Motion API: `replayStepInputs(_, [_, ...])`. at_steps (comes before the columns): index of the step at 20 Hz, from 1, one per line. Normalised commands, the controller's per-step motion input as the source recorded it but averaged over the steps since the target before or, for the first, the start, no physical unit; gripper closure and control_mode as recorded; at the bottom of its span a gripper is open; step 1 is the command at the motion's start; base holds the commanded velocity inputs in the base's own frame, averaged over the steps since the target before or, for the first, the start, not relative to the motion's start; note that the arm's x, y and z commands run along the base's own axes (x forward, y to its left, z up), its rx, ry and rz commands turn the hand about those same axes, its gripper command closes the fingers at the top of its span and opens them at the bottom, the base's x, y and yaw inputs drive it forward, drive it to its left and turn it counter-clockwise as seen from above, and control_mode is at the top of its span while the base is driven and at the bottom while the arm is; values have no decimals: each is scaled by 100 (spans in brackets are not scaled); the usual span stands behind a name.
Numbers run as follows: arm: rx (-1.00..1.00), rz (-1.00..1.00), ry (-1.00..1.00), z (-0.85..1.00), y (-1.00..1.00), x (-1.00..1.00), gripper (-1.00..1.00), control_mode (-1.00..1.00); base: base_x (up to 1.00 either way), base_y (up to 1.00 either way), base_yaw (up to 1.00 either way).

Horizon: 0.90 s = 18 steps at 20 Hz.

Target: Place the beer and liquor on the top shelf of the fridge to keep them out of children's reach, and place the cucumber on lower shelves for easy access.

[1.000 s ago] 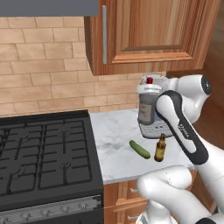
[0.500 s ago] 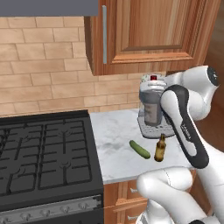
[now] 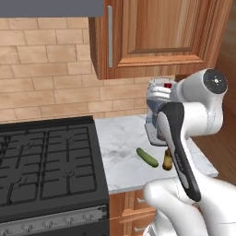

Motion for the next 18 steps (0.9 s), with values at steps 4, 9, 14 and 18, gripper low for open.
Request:
replayStepInputs(4, [0, -8, -4, -4, -13, -36, 100, -100, 0, 0, 0])
replayStepInputs(9, [0, -2, 0, 0, 0, -19, 100, -100, 0, 0, 0])
replayStepInputs(14, [0, 0, 0, 5, -1, -27, 100, -100, 0, 0, 0])
replayStepInputs(18, [-1, 0, 0, 9, 0, -20, 100, 100, -9, 0, 0])
